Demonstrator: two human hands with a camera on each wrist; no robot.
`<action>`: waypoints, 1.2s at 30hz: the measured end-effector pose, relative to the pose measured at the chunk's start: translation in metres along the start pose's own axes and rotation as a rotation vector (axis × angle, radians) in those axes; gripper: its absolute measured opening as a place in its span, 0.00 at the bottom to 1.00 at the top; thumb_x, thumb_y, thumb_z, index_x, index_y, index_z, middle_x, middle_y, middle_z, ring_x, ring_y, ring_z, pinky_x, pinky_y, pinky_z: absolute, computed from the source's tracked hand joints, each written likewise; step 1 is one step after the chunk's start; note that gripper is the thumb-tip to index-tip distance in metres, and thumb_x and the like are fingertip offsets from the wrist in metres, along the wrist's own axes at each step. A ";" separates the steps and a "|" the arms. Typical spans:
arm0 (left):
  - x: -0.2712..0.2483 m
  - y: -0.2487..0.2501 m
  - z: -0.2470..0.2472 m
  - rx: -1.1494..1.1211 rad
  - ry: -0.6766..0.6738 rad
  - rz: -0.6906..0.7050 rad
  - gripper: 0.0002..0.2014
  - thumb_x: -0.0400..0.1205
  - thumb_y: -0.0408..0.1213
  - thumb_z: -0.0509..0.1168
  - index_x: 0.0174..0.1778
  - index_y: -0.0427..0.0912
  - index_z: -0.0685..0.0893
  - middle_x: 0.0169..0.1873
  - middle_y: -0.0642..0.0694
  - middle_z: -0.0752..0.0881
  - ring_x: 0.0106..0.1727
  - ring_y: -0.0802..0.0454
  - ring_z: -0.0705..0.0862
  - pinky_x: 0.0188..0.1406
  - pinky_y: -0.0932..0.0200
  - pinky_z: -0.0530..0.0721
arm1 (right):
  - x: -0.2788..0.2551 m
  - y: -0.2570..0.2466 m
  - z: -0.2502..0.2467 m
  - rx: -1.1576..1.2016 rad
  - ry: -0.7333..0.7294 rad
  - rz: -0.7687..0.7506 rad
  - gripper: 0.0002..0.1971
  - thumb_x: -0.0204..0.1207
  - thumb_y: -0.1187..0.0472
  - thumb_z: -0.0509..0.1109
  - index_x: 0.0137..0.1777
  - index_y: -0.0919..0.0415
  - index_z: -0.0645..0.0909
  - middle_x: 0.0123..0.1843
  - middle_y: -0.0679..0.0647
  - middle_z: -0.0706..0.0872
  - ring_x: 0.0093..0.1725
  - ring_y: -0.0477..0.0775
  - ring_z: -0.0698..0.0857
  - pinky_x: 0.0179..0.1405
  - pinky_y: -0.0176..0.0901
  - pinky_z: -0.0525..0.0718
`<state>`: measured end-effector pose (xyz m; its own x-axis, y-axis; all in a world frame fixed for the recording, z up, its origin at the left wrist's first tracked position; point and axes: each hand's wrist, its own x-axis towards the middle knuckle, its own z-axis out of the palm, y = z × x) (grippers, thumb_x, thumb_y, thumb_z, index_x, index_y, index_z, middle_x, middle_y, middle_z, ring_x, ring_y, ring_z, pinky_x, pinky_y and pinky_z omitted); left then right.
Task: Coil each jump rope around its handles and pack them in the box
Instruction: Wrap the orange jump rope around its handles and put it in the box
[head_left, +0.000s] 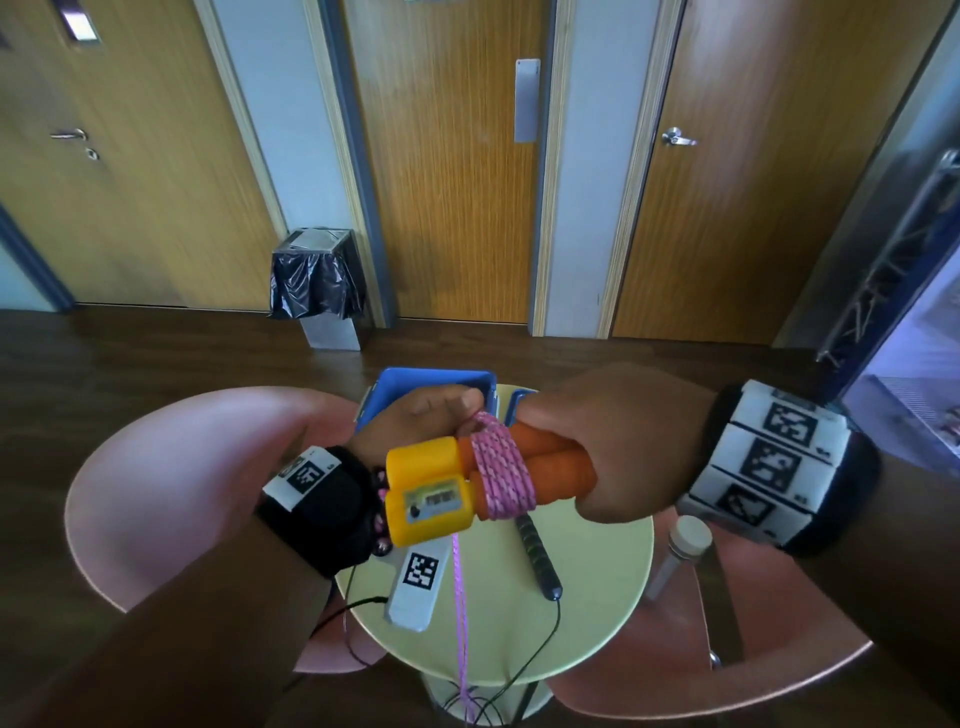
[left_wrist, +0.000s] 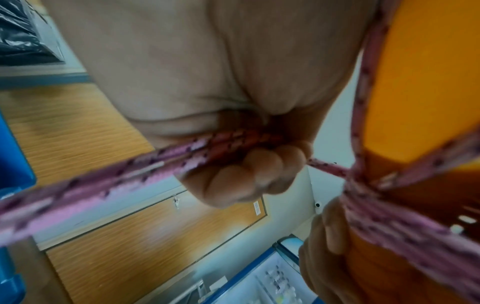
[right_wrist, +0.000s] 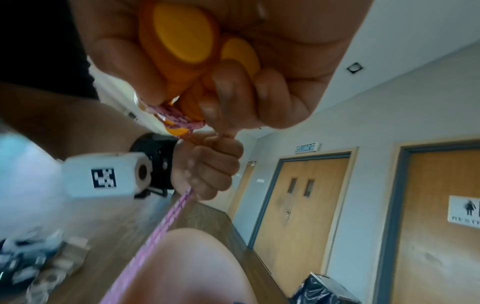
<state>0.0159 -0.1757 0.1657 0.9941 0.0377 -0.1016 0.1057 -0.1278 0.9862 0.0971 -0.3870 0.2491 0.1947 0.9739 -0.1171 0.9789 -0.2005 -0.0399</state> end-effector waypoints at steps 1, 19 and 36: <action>0.000 -0.001 0.000 -0.070 0.018 -0.020 0.15 0.85 0.42 0.60 0.41 0.31 0.76 0.32 0.42 0.81 0.30 0.56 0.84 0.32 0.60 0.84 | 0.001 -0.001 0.000 0.025 0.025 0.011 0.22 0.62 0.49 0.77 0.54 0.46 0.75 0.44 0.43 0.82 0.42 0.47 0.82 0.46 0.47 0.85; -0.018 -0.004 0.067 0.094 0.544 0.218 0.17 0.85 0.25 0.61 0.37 0.53 0.78 0.24 0.73 0.83 0.30 0.76 0.81 0.33 0.78 0.78 | 0.021 -0.014 0.023 0.187 0.390 0.345 0.19 0.62 0.41 0.67 0.49 0.47 0.68 0.41 0.45 0.83 0.40 0.55 0.85 0.42 0.48 0.86; -0.023 0.010 0.032 1.121 0.119 0.156 0.10 0.80 0.47 0.64 0.43 0.47 0.87 0.39 0.52 0.89 0.42 0.55 0.84 0.47 0.52 0.81 | 0.048 -0.004 0.062 -0.190 -0.138 0.380 0.15 0.71 0.57 0.76 0.50 0.51 0.72 0.38 0.44 0.78 0.40 0.53 0.82 0.41 0.50 0.86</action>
<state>-0.0047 -0.2093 0.1740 0.9960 0.0297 0.0842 0.0023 -0.9512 0.3085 0.0990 -0.3461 0.1825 0.5456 0.8087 -0.2198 0.8358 -0.5059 0.2134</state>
